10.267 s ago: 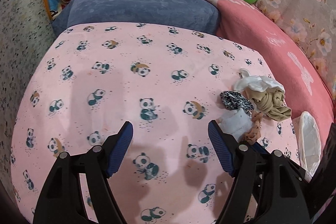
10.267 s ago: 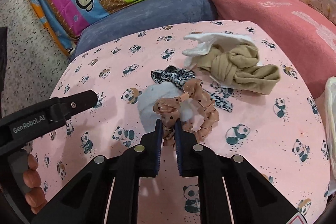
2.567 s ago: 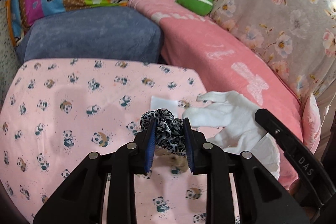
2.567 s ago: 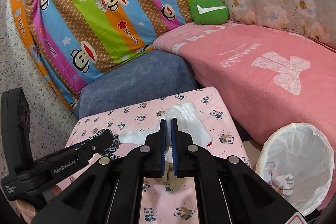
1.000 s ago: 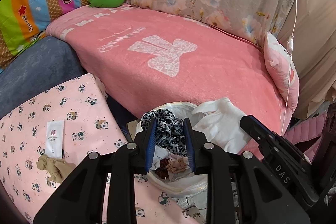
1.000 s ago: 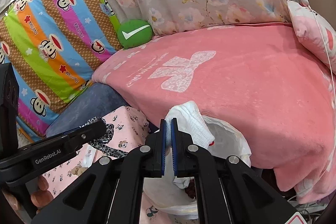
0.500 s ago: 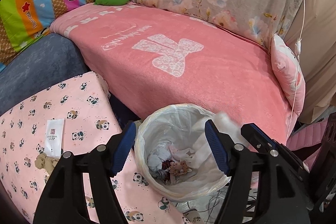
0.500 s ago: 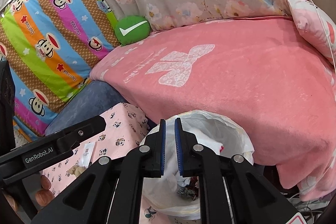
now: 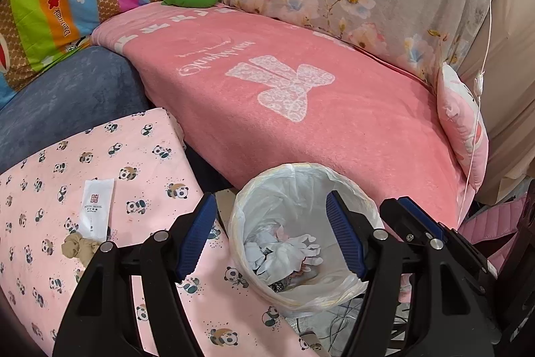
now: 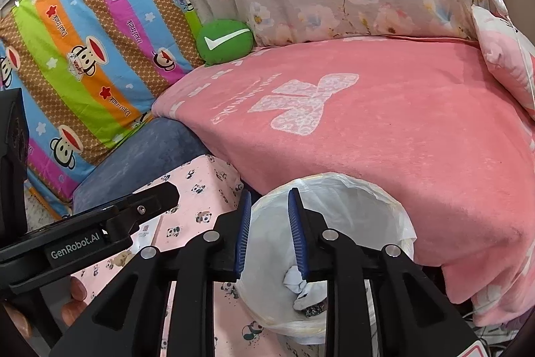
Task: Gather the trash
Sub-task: 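Move both tools back toward the tan glove on the table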
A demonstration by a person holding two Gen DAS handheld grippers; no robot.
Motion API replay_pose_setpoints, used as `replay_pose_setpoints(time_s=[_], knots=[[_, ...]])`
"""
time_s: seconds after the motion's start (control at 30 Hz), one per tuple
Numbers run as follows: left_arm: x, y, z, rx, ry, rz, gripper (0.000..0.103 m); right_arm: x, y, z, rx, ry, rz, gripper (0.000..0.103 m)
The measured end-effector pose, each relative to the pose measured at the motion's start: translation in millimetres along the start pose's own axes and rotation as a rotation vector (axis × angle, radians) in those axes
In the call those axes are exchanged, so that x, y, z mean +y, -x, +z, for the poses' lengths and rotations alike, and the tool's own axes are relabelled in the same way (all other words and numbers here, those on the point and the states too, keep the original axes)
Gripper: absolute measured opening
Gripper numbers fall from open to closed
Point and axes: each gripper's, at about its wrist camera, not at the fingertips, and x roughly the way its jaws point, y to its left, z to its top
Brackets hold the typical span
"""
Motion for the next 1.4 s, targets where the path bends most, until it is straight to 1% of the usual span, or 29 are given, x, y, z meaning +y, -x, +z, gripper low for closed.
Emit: replay_pose_setpoints(time_s=[0.2, 0.43, 0.6, 0.8, 0.93, 1.4], knots=[[8.8, 6.3, -2.9, -0.008, 0.018, 0.004, 0.065, 13.3, 1.5, -3.4, 0.005, 0.014, 0.01, 0.03], [26.5, 12.8, -8.9, -0.011, 0.057, 0.016, 0.065, 33.8, 0.6, -12.6, 0.02, 0.041, 0.022, 0.033], [41.5, 16.2, -14.0, -0.01, 0.086, 0.031, 0.065, 46.5, -2.8, -18.4, 0.037, 0.061, 0.034, 0.033], [65.0, 20.0, -22.5, -0.01, 0.137, 0.046, 0.065, 65.8, -8.6, -28.3, 0.059, 0.092, 0.054, 0.034], [81.4, 22.2, -28.9, -0.014, 0.174, 0.076, 0.07, 77.9, -14.6, -36.9, 0.082, 0.105, 0.064, 0.034], [143.0, 16.4, -60.1, 0.03, 0.295, 0.145, 0.071, 121.8, -47.6, -66.9, 0.17, 0.156, 0.089, 0.034]])
